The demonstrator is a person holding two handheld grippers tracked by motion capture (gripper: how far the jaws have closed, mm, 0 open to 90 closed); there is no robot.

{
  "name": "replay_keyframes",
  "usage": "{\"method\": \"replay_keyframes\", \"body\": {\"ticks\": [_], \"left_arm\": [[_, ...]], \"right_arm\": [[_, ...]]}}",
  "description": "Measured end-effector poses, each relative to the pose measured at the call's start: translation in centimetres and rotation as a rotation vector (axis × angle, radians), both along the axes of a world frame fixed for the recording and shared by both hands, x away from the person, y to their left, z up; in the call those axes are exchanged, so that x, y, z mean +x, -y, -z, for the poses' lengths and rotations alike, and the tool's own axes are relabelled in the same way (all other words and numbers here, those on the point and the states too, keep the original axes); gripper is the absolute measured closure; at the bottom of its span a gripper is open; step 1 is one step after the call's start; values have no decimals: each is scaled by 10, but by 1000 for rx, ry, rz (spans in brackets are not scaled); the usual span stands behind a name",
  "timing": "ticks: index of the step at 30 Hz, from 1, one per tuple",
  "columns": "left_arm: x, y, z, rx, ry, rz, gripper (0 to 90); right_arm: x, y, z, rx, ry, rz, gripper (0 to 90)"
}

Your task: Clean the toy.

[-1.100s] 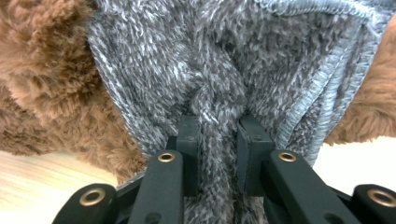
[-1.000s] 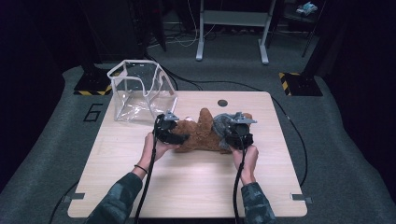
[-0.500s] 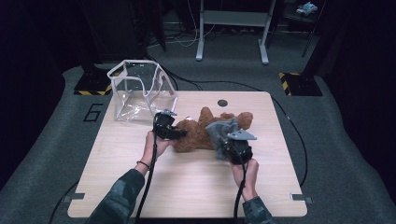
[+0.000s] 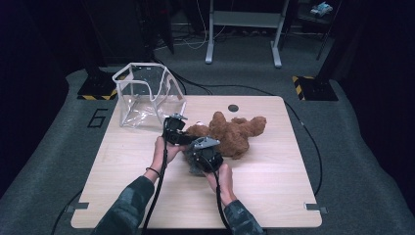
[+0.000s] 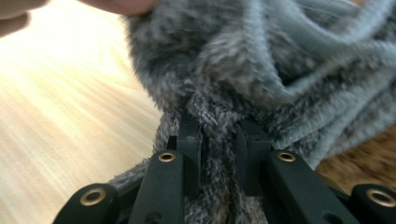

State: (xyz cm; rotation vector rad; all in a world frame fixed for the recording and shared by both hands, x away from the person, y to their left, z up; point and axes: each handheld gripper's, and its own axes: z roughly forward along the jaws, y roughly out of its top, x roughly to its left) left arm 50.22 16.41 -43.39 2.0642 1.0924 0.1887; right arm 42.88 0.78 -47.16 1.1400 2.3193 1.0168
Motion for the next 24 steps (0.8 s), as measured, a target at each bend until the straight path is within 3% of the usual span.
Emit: {"method": "replay_keyframes", "body": {"ticks": [1,5,6,7,8,9,11,14,15,16,17,18,19,20,21,23,24], "left_arm": [[0,0,0,2,2,4,653],[2,-2,1,-11,-3,9,652],[2,-2,1,-11,-3,9,652],[3,-3,1,-15,-1,9,652],[3,-3,1,-15,-1,9,652],[3,-2,2,-15,-2,8,651],[2,-1,1,-14,-4,5,651],[3,-1,1,-12,-5,5,650],[2,0,1,-17,-8,-2,649],[2,0,1,-17,-8,-2,649],[2,0,1,-14,-10,-3,648],[2,0,1,-14,-10,-3,647],[2,0,1,-13,-9,-5,647],[2,0,1,-13,-9,-5,646],[2,-1,1,-14,-12,-2,646],[2,-1,1,-14,-13,2,646],[2,-1,1,-18,-16,-2,646]], "right_arm": [[-1,3,-1,-7,0,18,749],[-1,45,-9,-51,9,142,750],[-1,45,-9,-51,9,142,750],[0,67,-12,-43,5,194,750],[0,67,-12,-43,5,194,750],[-1,90,-15,-23,19,246,749],[-4,99,-16,-9,28,245,749],[-10,83,-15,5,23,179,749],[-12,73,-15,13,25,130,749],[-12,73,-15,13,25,130,749],[-17,44,-15,23,11,61,749],[-17,44,-15,23,11,61,749],[-18,15,-12,25,-6,-18,748],[-18,15,-12,25,-6,-18,748],[-18,-10,-8,-14,-7,-87,747],[-18,-19,-6,-27,2,-87,747],[-13,-27,0,-16,-8,-54,746]]}}
